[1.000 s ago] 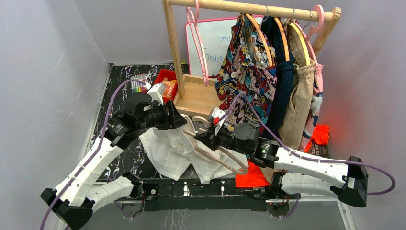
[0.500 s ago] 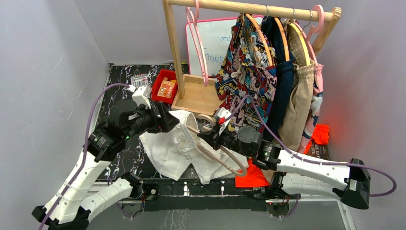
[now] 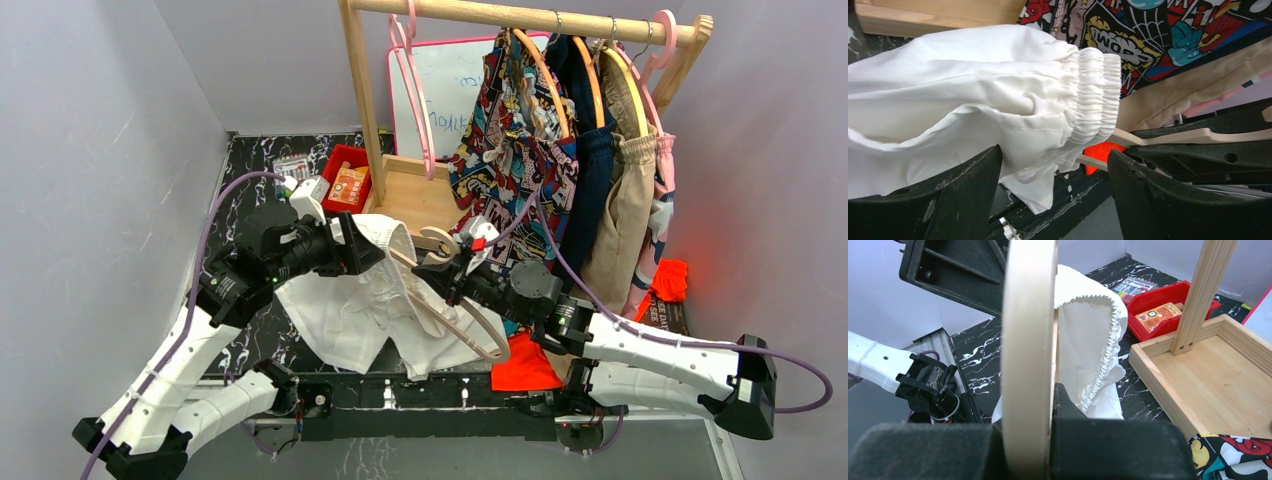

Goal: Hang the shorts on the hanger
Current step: Hang the shorts on the hanger.

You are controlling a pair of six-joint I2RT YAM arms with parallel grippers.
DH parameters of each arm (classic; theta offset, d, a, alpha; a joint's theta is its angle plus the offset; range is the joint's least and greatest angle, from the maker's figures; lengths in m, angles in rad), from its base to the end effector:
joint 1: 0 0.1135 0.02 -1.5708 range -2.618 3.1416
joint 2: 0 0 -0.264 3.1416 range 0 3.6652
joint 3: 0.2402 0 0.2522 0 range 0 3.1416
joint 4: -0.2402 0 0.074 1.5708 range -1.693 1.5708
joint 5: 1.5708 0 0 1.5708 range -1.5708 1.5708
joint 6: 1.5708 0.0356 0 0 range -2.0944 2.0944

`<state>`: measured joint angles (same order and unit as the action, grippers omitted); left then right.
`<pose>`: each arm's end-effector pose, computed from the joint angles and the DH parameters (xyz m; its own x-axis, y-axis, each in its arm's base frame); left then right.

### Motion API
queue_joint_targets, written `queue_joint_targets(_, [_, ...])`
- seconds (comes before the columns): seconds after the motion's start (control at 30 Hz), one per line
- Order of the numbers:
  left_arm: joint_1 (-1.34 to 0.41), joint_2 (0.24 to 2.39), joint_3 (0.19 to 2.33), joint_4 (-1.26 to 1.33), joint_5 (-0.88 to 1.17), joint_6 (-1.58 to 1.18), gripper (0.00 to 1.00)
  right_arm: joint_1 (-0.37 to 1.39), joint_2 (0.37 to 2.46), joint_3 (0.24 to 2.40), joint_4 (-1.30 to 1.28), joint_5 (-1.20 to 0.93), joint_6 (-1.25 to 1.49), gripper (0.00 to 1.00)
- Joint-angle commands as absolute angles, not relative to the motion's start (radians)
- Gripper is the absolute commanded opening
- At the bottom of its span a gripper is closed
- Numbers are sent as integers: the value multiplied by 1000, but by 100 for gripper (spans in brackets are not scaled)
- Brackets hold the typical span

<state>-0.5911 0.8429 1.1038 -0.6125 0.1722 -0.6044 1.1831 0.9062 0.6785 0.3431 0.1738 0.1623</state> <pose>0.1361 -0.0987 0.3942 -0.6232 -0.2560 -0.7390 0.3992 0.7084 -0.5821 0.0880 0.1992 0.3370 -0.0939 0.1911 -0.9771 -0.8428 0.5072 0.1802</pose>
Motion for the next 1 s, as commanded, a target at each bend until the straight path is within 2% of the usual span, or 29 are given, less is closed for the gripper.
queue_joint_targets(0.0, [-588, 854, 1105, -537, 272, -624, 75, 1187, 913, 725, 460, 188, 174, 0])
queue_joint_targets(0.23, [-588, 870, 1070, -533, 265, -611, 74, 1187, 946, 721, 475, 195, 193, 0])
queue_joint_targets(0.37, [-588, 874, 1046, -537, 230, -602, 69, 1187, 975, 738, 477, 171, 202, 0])
queue_joint_targets(0.47, [-589, 872, 1035, -546, 201, -593, 57, 1187, 981, 744, 477, 167, 202, 0])
queue_joint_targets(0.8, [-589, 839, 1007, -586, 112, -576, 4, 1187, 937, 718, 463, 214, 192, 0])
queue_joint_targets(0.83, [-588, 837, 1005, -592, 96, -575, 0, 1187, 926, 715, 463, 219, 191, 0])
queue_joint_targets(0.97, [-588, 819, 1001, -627, 21, -570, 0, 1187, 886, 700, 455, 246, 185, 0])
